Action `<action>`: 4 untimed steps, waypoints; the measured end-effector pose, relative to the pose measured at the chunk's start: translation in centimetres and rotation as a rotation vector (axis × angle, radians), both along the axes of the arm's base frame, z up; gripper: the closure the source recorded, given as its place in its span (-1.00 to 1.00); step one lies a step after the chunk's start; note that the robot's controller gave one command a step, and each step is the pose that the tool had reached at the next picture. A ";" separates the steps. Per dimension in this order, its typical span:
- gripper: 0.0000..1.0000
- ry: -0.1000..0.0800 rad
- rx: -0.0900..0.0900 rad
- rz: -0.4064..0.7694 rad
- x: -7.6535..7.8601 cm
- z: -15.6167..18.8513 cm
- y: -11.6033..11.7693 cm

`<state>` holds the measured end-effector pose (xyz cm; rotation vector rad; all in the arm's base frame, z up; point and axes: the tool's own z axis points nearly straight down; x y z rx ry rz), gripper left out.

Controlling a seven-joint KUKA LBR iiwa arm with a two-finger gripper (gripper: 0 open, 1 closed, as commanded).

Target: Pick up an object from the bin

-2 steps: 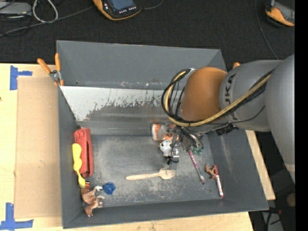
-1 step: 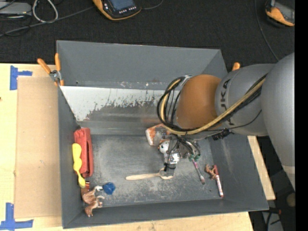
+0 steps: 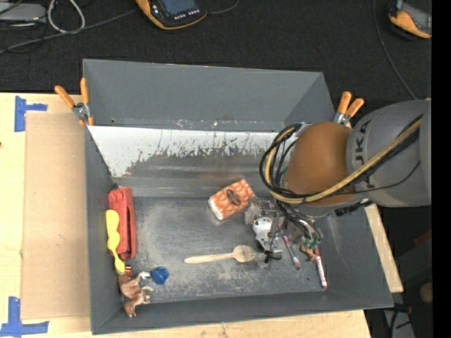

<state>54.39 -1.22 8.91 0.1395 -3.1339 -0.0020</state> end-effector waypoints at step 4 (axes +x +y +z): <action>-1.00 0.005 0.000 0.123 -1.8 4.2 0.7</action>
Offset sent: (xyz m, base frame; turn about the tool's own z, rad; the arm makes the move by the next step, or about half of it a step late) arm -0.0326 -0.0352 -0.0131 0.1554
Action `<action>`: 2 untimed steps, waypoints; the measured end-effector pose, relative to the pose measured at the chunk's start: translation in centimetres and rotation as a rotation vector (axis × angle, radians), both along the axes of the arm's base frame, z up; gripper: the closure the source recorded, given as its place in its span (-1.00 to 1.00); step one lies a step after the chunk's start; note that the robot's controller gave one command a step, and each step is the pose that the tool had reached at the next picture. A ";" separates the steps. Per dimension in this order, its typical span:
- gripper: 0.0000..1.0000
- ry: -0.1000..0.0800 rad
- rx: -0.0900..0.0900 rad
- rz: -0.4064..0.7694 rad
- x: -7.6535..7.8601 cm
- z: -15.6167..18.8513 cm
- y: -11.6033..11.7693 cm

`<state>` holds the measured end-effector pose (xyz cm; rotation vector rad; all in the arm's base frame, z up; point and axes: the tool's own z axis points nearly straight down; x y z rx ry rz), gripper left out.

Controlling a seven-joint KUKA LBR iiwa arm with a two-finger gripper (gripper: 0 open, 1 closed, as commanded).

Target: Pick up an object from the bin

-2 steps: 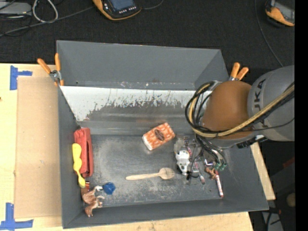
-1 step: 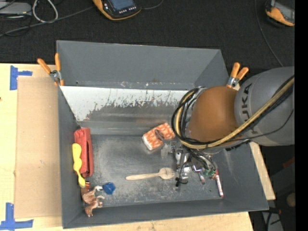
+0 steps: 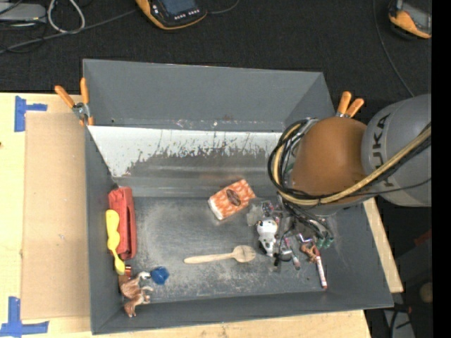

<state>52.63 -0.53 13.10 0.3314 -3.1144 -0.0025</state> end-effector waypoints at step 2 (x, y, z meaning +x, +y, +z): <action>1.00 -0.009 0.000 -0.336 0.4 -5.9 -2.8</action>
Offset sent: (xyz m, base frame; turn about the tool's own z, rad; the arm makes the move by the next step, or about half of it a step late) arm 0.0016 -0.0299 -0.0610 0.3375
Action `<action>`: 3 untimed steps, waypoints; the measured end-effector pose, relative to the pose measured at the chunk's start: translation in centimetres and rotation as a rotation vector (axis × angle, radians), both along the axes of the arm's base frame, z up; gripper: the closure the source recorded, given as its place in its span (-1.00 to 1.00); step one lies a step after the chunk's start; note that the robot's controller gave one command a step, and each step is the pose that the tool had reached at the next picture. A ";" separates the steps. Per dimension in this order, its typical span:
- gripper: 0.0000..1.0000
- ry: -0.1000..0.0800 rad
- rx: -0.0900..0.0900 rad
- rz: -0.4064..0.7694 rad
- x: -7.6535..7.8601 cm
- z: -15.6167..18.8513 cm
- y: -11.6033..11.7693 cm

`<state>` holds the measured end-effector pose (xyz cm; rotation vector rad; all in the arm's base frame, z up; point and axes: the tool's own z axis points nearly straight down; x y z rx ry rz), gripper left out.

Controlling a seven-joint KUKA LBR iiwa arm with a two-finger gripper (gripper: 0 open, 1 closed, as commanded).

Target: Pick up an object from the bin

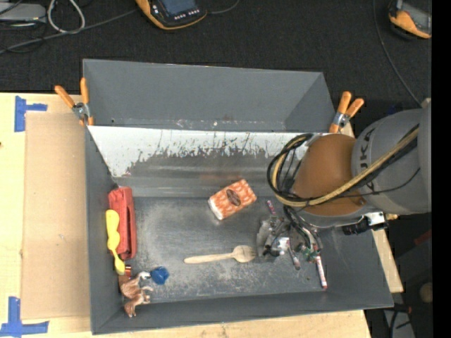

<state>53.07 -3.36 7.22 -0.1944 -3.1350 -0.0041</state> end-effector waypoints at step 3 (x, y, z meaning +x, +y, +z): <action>-1.00 0.011 -0.001 0.038 -2.2 -0.3 3.7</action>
Offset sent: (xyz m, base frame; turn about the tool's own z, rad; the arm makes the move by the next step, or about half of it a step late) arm 0.0000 0.0000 0.0000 0.0000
